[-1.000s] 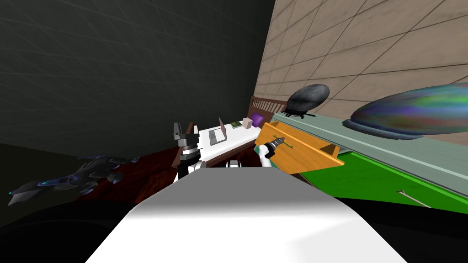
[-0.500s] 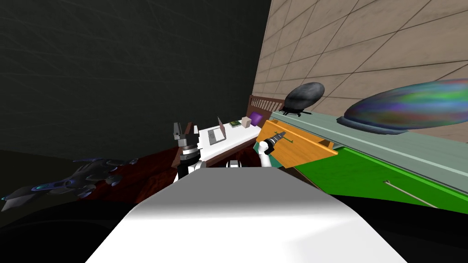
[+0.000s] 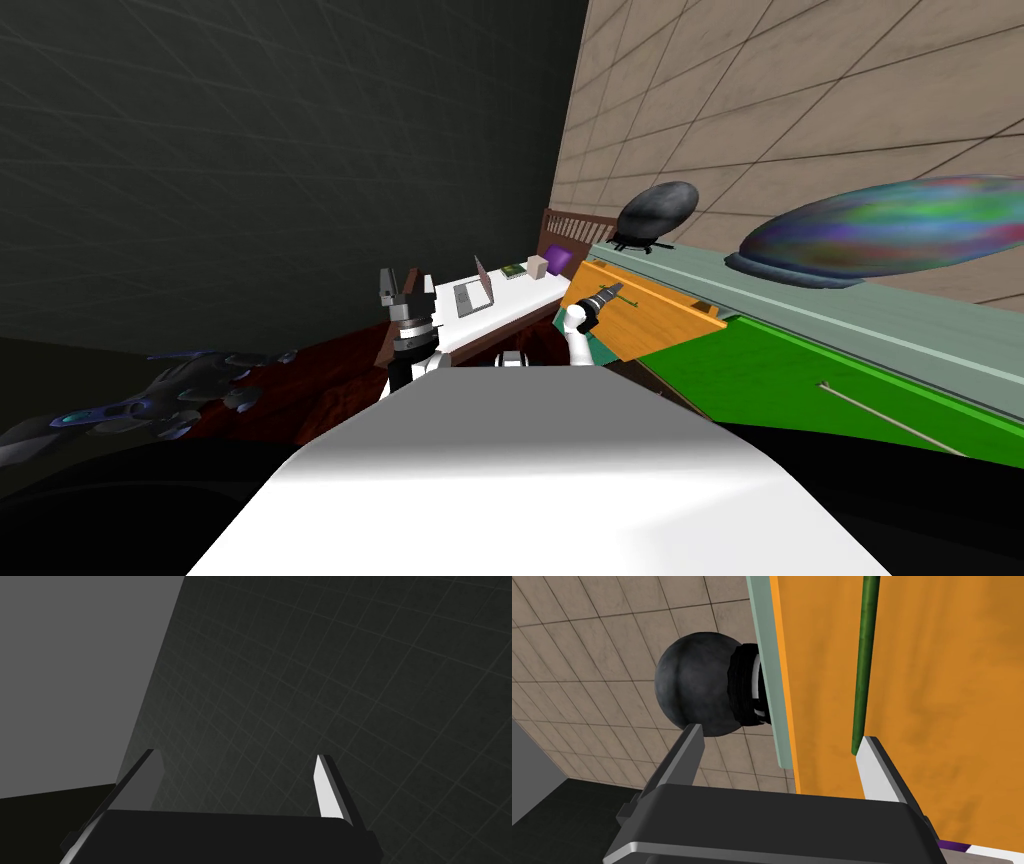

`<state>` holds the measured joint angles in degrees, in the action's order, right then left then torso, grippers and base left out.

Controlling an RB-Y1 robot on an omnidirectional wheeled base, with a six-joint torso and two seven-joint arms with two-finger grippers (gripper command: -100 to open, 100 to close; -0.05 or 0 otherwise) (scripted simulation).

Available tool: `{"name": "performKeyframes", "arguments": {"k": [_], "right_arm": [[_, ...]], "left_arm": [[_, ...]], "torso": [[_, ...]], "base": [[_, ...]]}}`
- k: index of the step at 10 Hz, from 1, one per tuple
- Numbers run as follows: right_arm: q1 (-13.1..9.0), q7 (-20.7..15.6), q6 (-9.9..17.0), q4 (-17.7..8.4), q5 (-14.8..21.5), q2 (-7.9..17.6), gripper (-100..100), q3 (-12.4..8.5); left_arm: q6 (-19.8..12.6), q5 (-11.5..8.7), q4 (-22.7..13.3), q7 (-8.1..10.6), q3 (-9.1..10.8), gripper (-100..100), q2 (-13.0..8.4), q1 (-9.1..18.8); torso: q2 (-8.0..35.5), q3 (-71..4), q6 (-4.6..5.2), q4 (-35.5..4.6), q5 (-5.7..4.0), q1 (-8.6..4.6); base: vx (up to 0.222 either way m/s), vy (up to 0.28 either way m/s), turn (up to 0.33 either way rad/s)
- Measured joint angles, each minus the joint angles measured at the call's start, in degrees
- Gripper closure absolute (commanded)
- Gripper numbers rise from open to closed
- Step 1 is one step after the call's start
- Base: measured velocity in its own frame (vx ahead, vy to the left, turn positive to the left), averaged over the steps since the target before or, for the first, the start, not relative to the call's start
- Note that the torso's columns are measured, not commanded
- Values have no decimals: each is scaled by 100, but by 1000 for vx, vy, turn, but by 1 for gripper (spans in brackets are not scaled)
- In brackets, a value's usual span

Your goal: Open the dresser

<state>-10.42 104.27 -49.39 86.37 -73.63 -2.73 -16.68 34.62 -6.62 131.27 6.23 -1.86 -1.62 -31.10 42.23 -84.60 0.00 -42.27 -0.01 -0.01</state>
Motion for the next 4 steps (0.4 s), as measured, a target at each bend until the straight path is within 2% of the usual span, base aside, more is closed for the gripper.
{"name": "performKeyframes", "arguments": {"k": [4], "right_arm": [[0, 0, 0, 0, 0, 0, 0, 0]], "left_arm": [[0, 0, 0, 0, 0, 0, 0, 0]], "torso": [[7, 4, 0, -2, 1, 2]], "base": [[0, 0, 0]]}}
